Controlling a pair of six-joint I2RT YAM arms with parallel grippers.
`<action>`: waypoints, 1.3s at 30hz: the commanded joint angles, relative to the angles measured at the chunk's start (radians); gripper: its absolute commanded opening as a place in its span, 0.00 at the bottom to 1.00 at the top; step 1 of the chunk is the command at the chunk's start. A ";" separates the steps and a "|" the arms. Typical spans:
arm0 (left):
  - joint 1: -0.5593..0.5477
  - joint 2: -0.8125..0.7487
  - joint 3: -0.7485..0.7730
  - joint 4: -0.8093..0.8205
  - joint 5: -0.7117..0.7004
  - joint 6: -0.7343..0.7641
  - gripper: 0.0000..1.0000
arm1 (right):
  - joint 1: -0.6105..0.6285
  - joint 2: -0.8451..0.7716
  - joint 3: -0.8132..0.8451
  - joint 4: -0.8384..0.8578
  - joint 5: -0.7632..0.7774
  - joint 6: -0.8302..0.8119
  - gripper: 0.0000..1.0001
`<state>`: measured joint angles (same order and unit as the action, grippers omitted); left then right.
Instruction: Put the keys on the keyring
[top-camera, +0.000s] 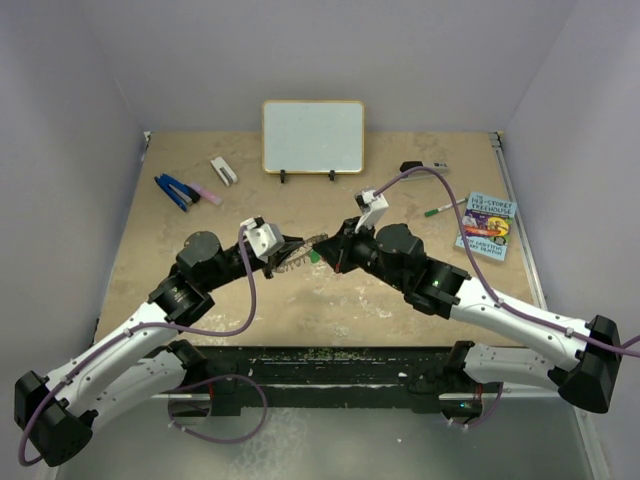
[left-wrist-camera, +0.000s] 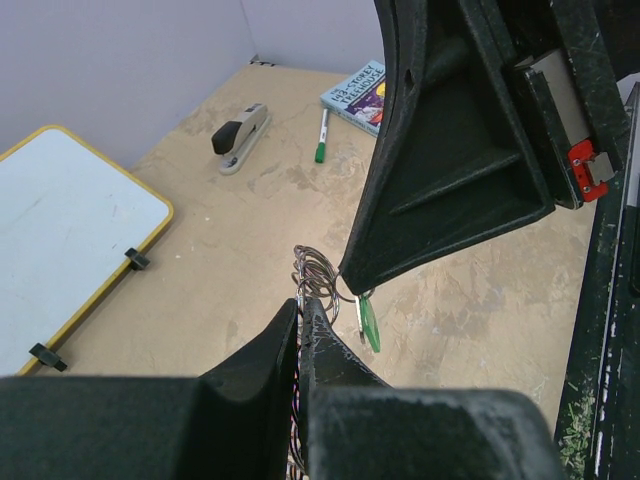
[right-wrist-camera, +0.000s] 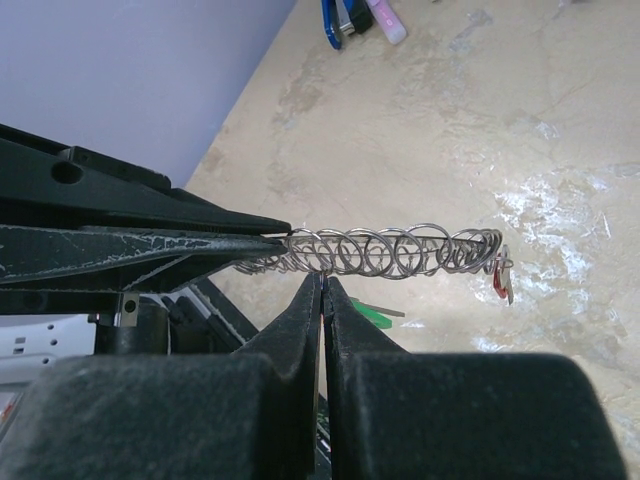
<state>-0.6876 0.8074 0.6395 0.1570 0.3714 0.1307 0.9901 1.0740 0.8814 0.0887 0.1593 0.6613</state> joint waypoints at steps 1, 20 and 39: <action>0.005 -0.024 0.029 0.080 0.019 -0.015 0.04 | 0.003 -0.009 0.048 0.040 0.042 0.012 0.00; 0.004 -0.023 0.015 0.086 0.018 -0.005 0.04 | 0.004 0.005 0.079 0.036 0.045 0.006 0.00; 0.005 -0.031 0.028 0.096 0.018 -0.012 0.04 | 0.001 0.008 0.075 -0.004 0.073 0.034 0.00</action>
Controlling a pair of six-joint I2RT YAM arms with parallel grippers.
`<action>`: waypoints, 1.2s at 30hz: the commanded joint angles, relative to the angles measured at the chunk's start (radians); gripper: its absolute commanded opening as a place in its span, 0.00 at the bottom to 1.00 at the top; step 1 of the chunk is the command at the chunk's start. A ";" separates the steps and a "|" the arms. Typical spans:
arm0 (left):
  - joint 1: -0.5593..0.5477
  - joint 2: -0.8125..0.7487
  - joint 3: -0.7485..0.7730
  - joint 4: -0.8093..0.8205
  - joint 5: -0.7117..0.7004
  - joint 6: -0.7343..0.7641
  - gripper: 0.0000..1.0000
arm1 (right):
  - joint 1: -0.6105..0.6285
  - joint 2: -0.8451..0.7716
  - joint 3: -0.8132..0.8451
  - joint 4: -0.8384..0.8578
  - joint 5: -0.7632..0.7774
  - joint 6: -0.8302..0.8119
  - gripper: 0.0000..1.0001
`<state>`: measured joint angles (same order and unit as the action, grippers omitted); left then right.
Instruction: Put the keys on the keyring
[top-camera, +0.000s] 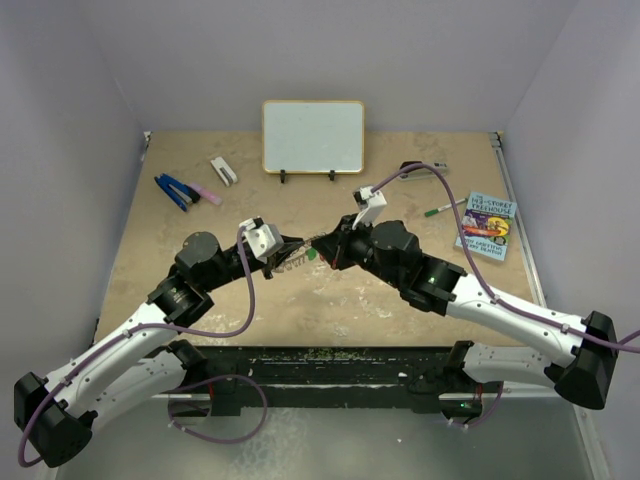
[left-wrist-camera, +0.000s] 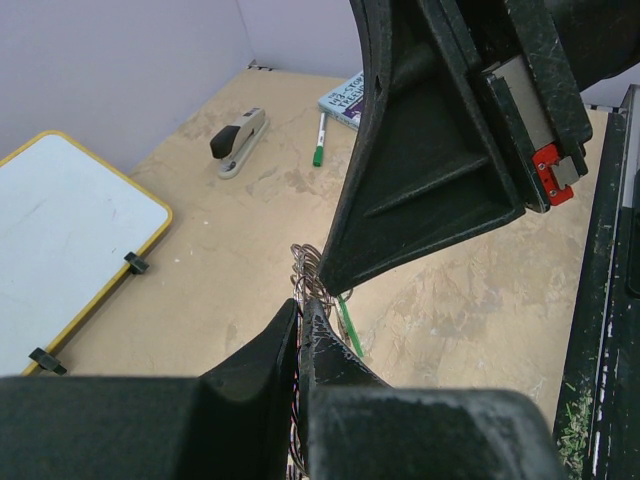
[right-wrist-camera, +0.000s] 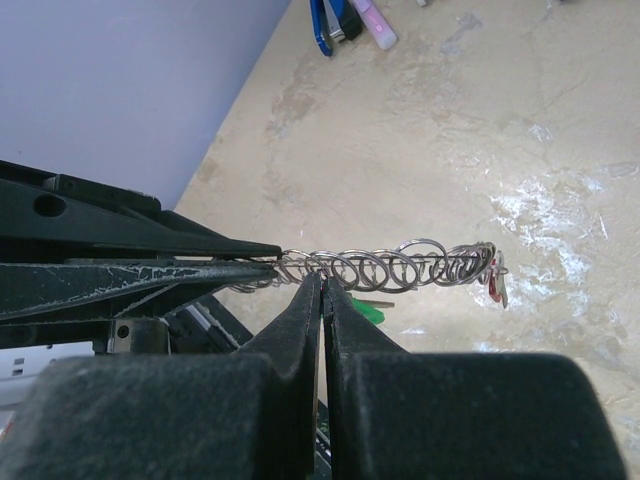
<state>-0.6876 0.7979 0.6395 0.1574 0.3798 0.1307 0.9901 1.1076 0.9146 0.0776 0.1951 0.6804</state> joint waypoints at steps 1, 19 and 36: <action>0.004 -0.022 0.029 0.096 0.010 -0.012 0.04 | 0.001 -0.027 0.039 0.006 0.039 0.018 0.00; 0.005 -0.021 0.032 0.110 0.004 -0.018 0.04 | -0.005 -0.045 0.007 -0.005 0.041 0.040 0.00; 0.012 -0.033 0.029 0.126 -0.008 -0.031 0.04 | -0.009 -0.031 -0.014 0.014 0.019 0.073 0.00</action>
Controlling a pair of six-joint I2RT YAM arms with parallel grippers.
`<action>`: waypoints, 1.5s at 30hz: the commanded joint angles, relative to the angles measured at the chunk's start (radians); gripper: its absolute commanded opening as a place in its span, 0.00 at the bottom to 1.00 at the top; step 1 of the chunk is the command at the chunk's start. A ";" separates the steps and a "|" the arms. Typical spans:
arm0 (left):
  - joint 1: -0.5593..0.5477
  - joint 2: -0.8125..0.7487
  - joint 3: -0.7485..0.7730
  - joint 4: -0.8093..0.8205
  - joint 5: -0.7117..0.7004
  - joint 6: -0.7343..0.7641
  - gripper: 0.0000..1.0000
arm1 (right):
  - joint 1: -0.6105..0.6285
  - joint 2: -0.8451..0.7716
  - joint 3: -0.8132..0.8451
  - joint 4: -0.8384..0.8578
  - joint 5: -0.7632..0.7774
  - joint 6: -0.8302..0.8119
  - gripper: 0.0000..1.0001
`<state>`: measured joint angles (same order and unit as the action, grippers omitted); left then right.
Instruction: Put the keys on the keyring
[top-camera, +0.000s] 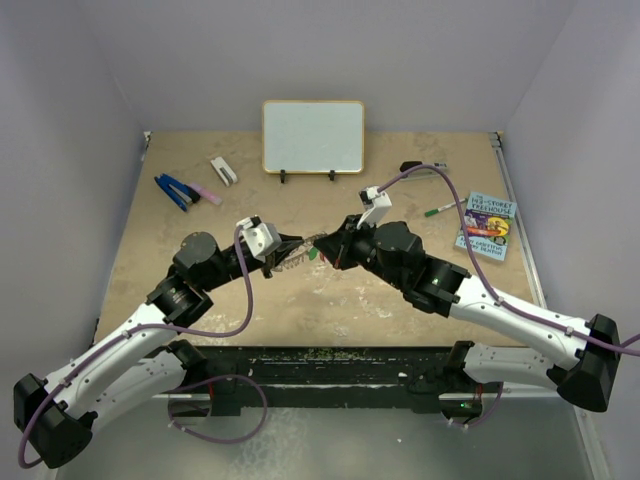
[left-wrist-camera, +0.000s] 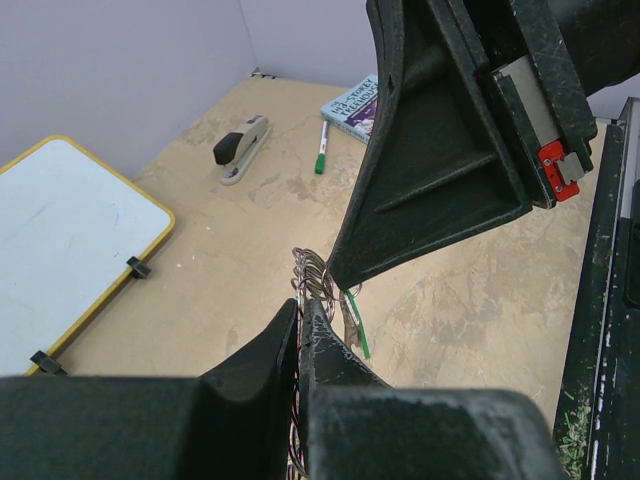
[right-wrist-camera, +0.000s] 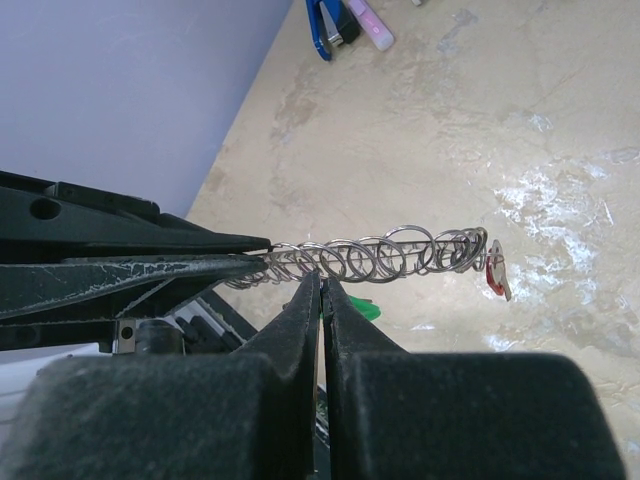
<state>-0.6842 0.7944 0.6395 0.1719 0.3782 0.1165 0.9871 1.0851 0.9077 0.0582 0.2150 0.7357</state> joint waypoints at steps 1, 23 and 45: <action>0.009 -0.030 0.029 0.113 -0.007 -0.017 0.04 | -0.005 -0.007 -0.008 0.034 -0.002 0.021 0.00; 0.011 -0.036 0.034 0.121 -0.011 -0.032 0.04 | -0.014 -0.001 -0.030 0.023 -0.004 0.073 0.00; 0.016 -0.033 0.028 0.134 -0.012 -0.032 0.04 | -0.015 -0.004 -0.059 -0.002 -0.006 0.133 0.00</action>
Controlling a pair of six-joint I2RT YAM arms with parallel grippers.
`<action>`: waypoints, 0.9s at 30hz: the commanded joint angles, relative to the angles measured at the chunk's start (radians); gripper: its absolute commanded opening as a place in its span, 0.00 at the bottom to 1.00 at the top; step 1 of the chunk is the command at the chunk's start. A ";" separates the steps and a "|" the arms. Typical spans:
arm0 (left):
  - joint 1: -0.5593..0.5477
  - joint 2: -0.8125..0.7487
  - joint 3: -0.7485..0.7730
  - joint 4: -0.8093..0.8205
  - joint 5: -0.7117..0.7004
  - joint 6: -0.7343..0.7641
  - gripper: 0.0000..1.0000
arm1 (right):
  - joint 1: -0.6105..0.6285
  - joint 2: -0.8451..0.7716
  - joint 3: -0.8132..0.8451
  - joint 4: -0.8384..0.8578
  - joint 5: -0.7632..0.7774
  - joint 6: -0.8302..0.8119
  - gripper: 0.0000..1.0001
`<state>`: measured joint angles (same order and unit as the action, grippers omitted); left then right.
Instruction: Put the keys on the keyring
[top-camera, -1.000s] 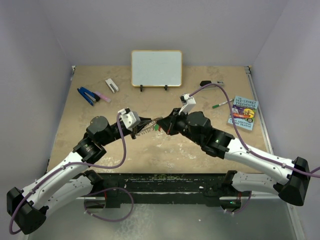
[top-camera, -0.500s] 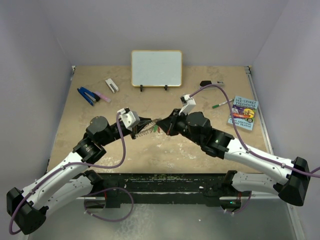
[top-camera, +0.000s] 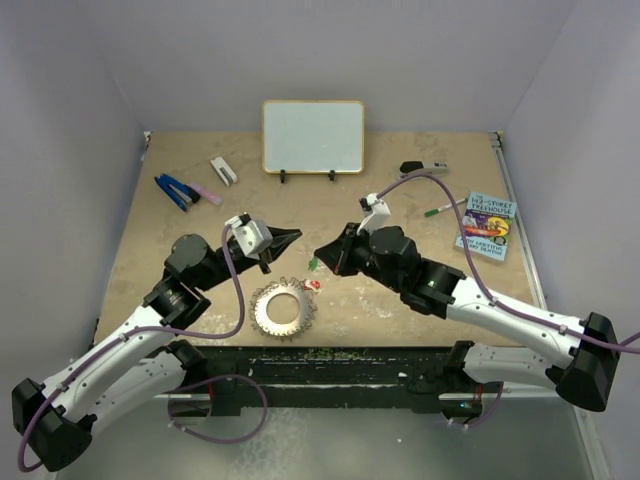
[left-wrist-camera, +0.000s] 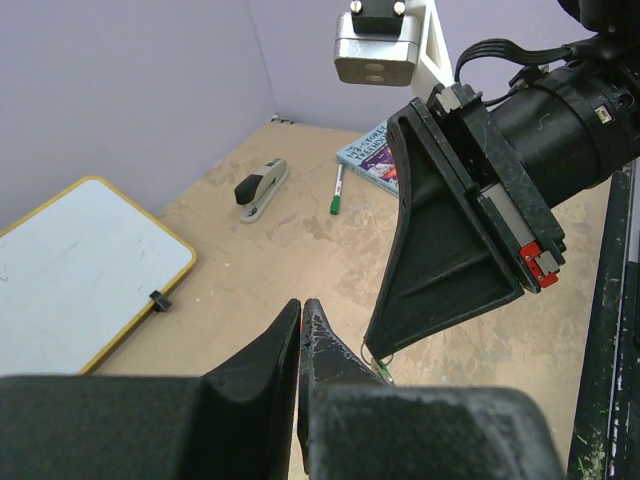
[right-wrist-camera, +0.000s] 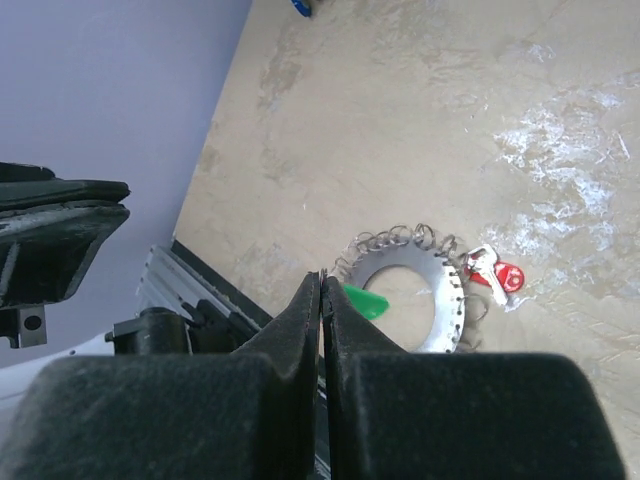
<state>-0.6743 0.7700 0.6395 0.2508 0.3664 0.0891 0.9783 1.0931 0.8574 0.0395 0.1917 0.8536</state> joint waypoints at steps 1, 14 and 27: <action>0.006 -0.006 0.023 0.050 -0.004 0.001 0.04 | -0.008 -0.016 -0.012 0.011 0.025 0.013 0.00; 0.007 0.037 -0.158 -0.125 0.034 0.308 0.17 | -0.091 -0.069 -0.074 -0.129 0.034 0.012 0.00; 0.007 0.212 -0.193 -0.089 0.246 0.384 0.73 | -0.109 -0.053 -0.189 -0.057 -0.005 0.030 0.00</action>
<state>-0.6735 0.9352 0.4690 0.0715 0.5335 0.4416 0.8764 1.0554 0.6773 -0.0635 0.1898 0.8837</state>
